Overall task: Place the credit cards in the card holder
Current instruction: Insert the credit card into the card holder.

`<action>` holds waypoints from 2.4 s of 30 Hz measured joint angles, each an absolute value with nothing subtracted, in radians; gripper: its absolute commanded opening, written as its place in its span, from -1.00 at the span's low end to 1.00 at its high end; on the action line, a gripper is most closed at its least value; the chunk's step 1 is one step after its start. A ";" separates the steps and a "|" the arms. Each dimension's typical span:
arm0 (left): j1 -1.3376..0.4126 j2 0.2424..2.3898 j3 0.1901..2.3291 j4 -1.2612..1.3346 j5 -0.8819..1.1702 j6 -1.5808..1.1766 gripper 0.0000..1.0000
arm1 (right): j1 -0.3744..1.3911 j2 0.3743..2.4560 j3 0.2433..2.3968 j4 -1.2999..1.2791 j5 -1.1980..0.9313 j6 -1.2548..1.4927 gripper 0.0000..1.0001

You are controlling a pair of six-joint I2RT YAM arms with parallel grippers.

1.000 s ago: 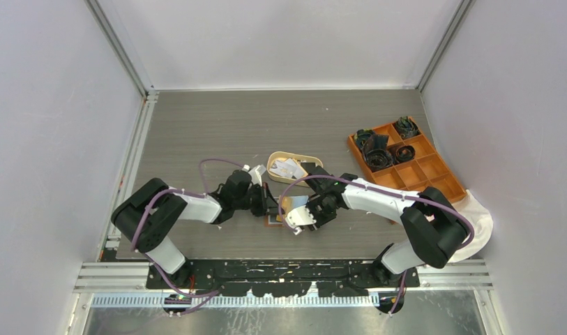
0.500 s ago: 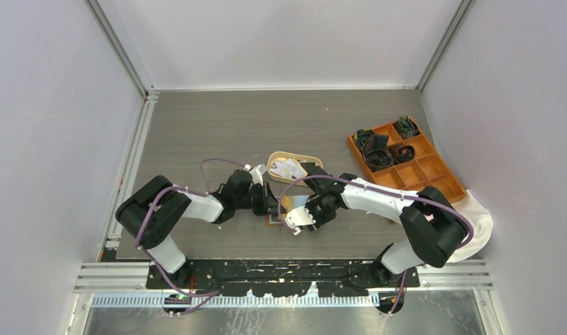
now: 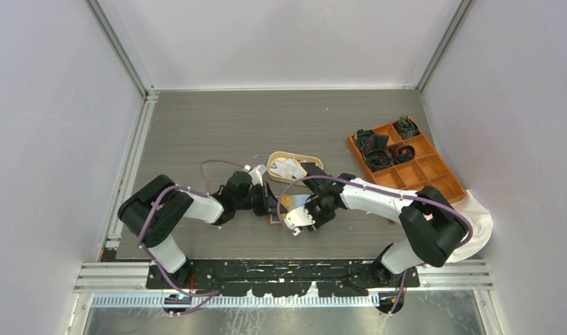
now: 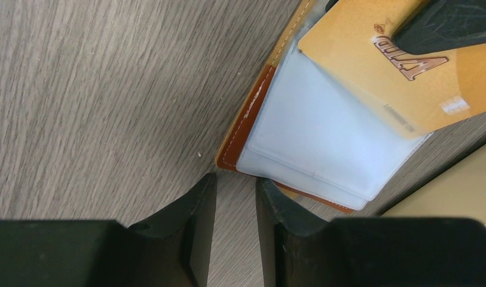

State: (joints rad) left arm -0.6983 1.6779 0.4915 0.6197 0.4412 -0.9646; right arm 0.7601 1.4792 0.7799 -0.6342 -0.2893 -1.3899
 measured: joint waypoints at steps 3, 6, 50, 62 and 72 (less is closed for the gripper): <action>-0.699 1.664 0.492 0.601 0.427 -0.955 -1.00 | 0.761 1.480 0.781 -0.635 -0.289 -1.390 -0.28; -0.700 1.629 0.492 0.556 0.404 -0.933 -1.00 | 0.764 1.480 0.781 -0.635 -0.290 -1.390 -0.28; -0.701 1.644 0.360 0.811 0.329 -1.047 -1.00 | 0.773 1.486 0.788 -0.638 -0.293 -1.386 -0.30; -0.701 1.623 0.353 0.818 0.268 -1.062 -1.00 | 0.773 1.486 0.788 -0.639 -0.293 -1.386 -0.31; -0.708 1.676 0.359 0.869 0.285 -1.080 -1.00 | 0.777 1.487 0.788 -0.640 -0.293 -1.386 -0.32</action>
